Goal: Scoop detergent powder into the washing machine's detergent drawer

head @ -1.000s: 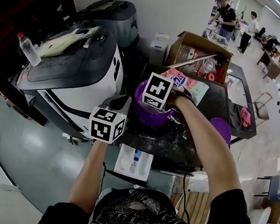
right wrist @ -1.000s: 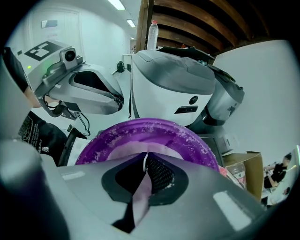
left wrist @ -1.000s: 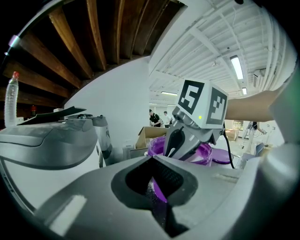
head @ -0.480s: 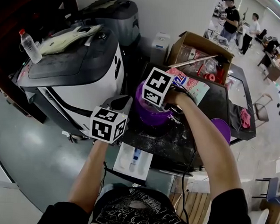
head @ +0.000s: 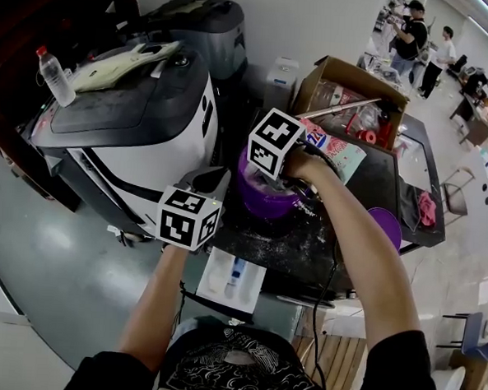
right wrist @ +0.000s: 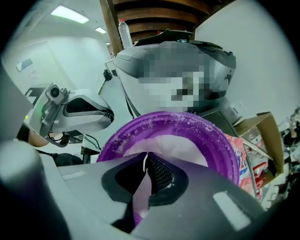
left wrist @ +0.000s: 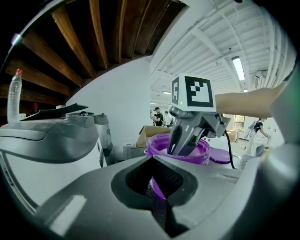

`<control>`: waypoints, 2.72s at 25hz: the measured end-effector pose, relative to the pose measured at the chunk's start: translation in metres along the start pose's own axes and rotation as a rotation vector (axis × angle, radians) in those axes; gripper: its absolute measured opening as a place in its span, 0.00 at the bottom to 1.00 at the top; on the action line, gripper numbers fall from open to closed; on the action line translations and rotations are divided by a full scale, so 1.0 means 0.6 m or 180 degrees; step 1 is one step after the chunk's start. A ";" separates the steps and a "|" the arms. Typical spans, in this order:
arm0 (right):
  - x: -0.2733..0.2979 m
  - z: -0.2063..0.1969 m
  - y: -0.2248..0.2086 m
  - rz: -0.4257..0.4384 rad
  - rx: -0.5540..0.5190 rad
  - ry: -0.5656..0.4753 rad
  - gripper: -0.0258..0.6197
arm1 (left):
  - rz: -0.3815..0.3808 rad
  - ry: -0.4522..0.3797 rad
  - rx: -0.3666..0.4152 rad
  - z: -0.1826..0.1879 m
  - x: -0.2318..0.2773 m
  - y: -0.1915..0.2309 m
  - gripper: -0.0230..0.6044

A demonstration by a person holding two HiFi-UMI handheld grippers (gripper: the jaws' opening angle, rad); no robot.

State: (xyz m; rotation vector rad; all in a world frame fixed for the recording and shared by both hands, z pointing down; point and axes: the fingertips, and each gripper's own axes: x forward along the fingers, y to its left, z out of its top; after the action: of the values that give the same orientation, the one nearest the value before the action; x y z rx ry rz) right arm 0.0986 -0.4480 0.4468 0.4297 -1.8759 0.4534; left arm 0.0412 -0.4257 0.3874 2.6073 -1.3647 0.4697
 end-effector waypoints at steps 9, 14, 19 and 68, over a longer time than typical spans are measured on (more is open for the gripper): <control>-0.015 0.004 -0.001 0.0273 0.0620 -0.0183 0.10 | -0.0031 -0.0022 0.0022 0.007 0.002 -0.012 0.04; -0.025 0.009 0.001 0.0434 0.0832 -0.0284 0.10 | -0.0045 -0.0023 0.0039 0.010 0.003 -0.013 0.04; -0.037 0.012 -0.001 0.0480 0.0986 -0.0403 0.10 | -0.0098 -0.0007 0.0052 0.008 0.007 -0.018 0.04; -0.187 -0.037 0.050 0.1138 0.3317 -0.3062 0.10 | -0.0825 -0.0093 0.0234 0.021 -0.045 -0.050 0.04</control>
State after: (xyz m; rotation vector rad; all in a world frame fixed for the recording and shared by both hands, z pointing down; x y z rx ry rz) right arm 0.1383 -0.4024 0.3453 1.1459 -2.5097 1.7268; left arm 0.0539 -0.3913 0.3663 2.8072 -1.0131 0.4514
